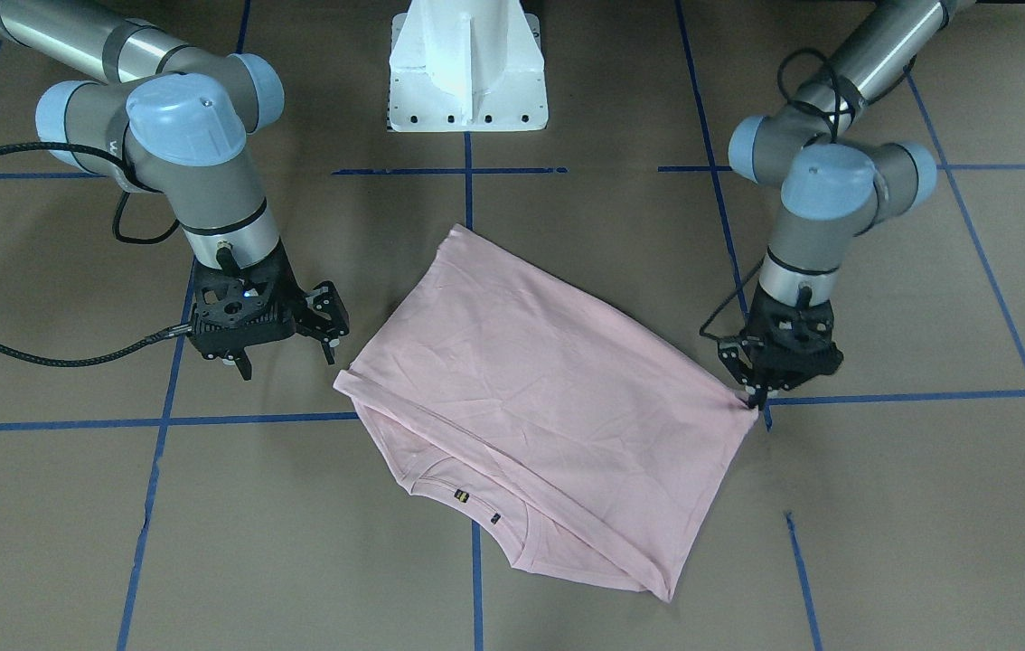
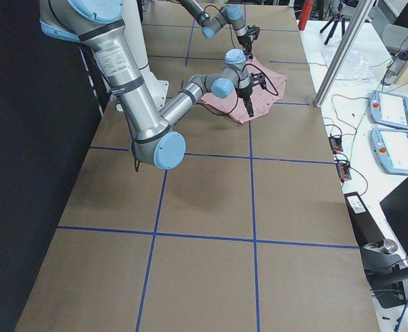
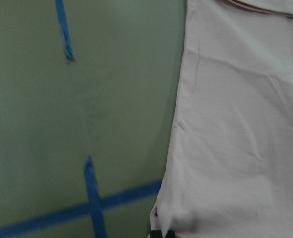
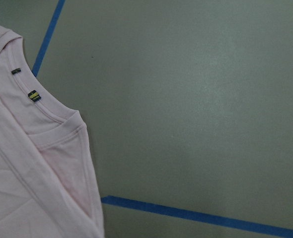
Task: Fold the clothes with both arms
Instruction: 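Drag the folded shirt with the left gripper away from the robot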
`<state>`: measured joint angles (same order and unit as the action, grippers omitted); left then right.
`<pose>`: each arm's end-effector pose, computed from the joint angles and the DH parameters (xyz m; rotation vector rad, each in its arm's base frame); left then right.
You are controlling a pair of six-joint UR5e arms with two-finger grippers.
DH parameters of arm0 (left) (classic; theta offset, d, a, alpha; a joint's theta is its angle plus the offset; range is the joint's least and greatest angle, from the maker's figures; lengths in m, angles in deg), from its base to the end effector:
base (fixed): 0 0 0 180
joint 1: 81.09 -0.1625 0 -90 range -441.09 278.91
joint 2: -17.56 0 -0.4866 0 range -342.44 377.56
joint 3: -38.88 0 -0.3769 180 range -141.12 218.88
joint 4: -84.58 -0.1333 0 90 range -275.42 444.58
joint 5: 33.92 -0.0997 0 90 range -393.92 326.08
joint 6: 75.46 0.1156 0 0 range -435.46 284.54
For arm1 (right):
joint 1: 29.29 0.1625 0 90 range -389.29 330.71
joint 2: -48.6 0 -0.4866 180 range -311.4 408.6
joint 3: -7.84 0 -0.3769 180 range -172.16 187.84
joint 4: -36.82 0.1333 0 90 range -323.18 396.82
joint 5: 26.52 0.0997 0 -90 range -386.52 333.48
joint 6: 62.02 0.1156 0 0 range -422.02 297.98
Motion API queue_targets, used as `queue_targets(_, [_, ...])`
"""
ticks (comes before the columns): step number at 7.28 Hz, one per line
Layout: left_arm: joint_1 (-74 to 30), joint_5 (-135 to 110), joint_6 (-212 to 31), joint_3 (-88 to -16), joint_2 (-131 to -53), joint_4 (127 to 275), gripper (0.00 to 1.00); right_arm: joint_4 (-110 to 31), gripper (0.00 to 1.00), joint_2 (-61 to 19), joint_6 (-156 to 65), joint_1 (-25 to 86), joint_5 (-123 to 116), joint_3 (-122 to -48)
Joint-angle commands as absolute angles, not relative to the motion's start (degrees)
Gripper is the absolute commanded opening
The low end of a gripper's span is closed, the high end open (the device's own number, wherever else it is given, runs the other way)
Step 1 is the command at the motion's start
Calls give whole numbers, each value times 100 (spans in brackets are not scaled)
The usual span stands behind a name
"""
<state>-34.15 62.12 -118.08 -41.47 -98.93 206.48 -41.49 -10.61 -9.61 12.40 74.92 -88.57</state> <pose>0.4099 -0.6160 0.4897 0.5559 0.6505 0.0520 -0.4495 -0.5481 0.3520 0.3981 -0.7742 -0.0182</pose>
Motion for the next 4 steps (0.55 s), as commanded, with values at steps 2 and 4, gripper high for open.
queue_targets(2, [-2731,5707,-11300,-1262,-11758,21462,0,-4149,100,-1038,-929,1237,7455,-8875])
queue_targets(4, [-2660,5722,-11009,-1236,-11578,21747,99,-4149,100,-968,-649,1167,7455,-8866])
